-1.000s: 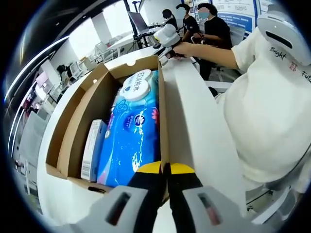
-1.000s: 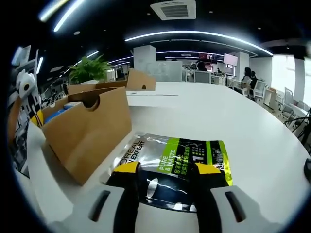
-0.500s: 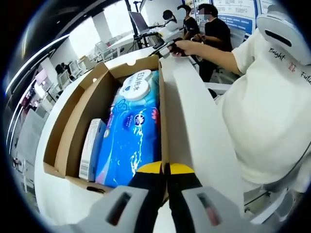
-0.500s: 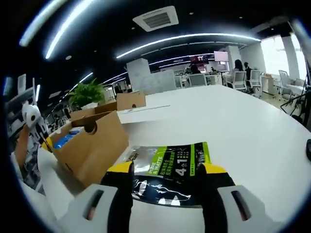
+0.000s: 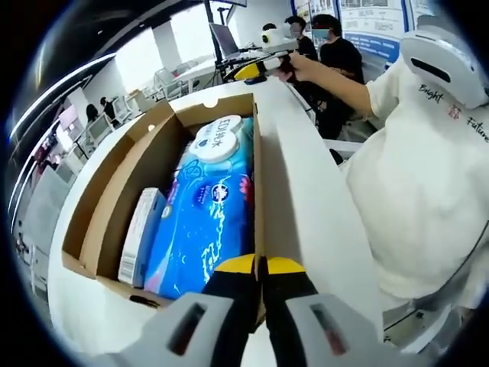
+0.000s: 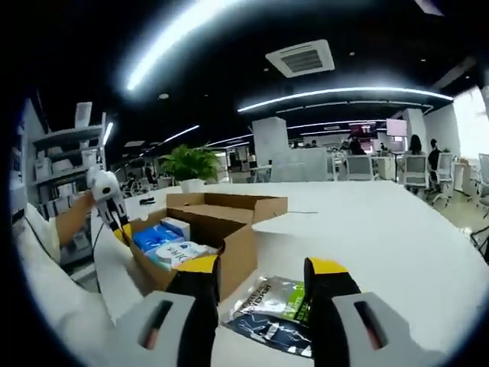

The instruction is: Operate the shoe box by opening the lid, removing the specified soft item, and placing it in the target area until the item is outside and the box remains undamaged.

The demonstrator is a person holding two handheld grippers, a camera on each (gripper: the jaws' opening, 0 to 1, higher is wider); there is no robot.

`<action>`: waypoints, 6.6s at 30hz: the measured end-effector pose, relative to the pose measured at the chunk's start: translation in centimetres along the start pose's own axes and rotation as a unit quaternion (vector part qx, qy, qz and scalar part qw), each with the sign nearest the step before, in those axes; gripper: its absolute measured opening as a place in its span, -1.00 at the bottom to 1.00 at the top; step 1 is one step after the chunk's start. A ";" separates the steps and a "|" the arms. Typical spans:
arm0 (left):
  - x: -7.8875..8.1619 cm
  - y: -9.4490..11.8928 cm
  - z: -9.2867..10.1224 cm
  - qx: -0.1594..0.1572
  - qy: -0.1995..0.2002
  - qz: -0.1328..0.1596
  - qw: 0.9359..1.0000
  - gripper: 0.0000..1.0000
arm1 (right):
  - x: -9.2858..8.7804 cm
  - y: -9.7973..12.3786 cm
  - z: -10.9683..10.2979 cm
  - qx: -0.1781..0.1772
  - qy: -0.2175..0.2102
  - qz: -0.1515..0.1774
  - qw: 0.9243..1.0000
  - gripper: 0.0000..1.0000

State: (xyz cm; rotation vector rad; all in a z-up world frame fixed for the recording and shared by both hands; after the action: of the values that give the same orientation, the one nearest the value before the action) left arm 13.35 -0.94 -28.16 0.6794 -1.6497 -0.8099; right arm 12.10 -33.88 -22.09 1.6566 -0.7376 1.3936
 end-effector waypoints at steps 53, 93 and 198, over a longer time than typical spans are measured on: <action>-0.5 -0.5 -0.2 -0.005 0.019 -0.061 0.998 -0.98 | 7.8 -7.7 -8.1 0.253 0.144 -0.151 0.945 -0.01; -0.4 -0.7 -0.3 -0.015 0.026 -0.058 0.998 -0.98 | 0.5 -12.4 -9.9 0.303 0.289 -0.381 0.825 0.37; -0.5 -0.7 -0.3 -0.021 0.028 -0.062 0.997 -0.98 | -5.1 -13.9 -11.0 0.247 0.390 -0.544 0.701 0.21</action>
State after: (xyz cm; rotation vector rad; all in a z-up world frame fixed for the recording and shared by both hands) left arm 13.74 -1.05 -28.99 0.7742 -1.5485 -0.9039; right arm 17.42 -17.98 -29.66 1.2052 1.0712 1.1680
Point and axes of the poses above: the point that each gripper's makers call its tool centre point, and the gripper's own axes: y roughly backward along the fingers, z roughly to its right, x roughly out of its top, the point moved 2 cm from there along y, roughly backward along the fingers, and after that the axes turned 3 degrees about -z, right-handed, at the moved point
